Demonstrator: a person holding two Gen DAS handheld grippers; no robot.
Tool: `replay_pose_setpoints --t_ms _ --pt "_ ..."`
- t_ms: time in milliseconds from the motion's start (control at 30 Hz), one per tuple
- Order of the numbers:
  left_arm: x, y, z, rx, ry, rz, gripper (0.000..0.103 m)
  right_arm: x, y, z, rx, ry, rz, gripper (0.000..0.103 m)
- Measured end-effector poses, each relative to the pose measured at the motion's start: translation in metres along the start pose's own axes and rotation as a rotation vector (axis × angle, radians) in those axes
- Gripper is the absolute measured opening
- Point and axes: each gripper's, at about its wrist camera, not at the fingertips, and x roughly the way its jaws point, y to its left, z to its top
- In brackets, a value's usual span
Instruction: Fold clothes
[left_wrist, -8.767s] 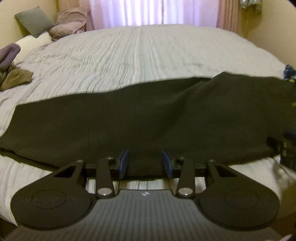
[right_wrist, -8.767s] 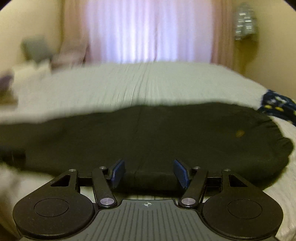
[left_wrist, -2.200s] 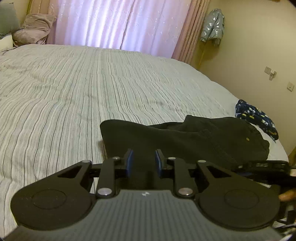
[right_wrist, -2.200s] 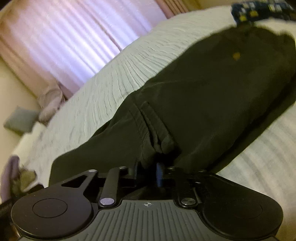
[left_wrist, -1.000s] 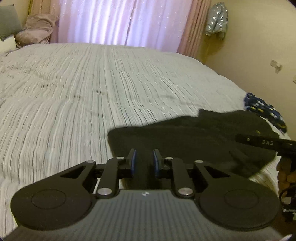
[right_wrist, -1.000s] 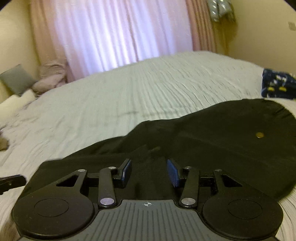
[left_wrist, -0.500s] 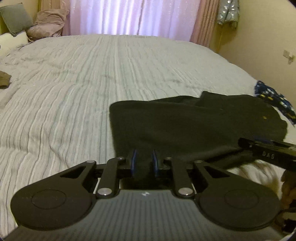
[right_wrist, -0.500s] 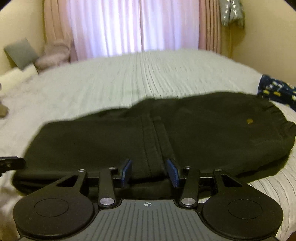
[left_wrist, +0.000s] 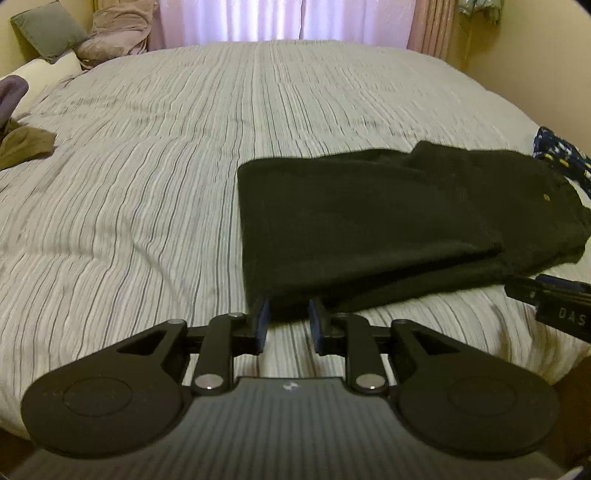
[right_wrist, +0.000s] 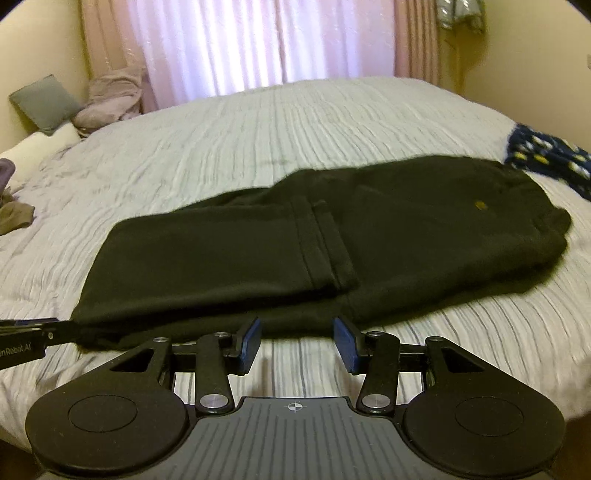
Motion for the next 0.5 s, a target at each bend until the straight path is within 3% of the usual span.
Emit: replay_pose_setpoints --t_ms 167,500 --pt "-0.013 -0.006 -0.007 0.009 -0.001 0.000 0.030 -0.017 -0.007 -0.009 0.025 0.012 -0.042 0.048" --pt "-0.041 -0.016 -0.012 0.038 -0.043 -0.034 0.030 -0.044 -0.017 -0.015 0.059 -0.006 -0.083 0.048"
